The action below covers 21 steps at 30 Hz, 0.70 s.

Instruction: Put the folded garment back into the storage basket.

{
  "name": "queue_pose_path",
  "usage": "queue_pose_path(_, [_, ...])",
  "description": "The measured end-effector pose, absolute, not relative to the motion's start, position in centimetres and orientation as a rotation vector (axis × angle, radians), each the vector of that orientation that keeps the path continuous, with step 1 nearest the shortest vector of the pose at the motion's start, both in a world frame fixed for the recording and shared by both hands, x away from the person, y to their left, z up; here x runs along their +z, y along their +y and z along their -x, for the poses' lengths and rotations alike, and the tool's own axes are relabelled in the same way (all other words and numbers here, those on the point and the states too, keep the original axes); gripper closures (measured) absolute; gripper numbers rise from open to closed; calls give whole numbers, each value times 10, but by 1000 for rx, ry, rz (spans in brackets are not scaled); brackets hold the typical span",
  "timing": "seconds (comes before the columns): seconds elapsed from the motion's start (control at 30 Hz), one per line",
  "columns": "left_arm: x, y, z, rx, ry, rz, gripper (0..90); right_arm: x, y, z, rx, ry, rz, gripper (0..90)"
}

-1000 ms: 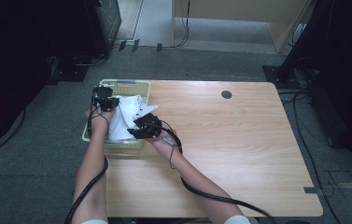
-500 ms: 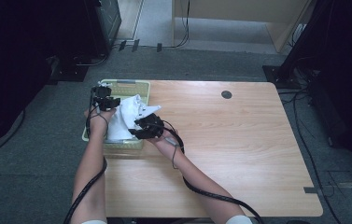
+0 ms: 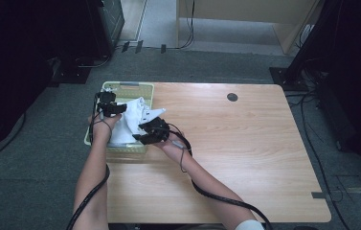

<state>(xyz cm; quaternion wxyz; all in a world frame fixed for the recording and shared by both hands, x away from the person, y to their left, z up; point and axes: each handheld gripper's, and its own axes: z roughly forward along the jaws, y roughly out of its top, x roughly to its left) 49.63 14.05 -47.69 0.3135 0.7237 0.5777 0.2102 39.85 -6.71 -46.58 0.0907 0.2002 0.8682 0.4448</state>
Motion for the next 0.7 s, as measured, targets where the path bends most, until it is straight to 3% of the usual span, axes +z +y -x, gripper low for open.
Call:
queue_pose_path(0.2, [-478, 136, -494, 552, 1530, -1918, 411, -463, -70, -398, 1316, 2590, -571, 470])
queue_pose_path(0.7, [-473, 129, -490, 524, 1533, -1919, 322, -456, -85, -403, 1351, 2597, -581, 407])
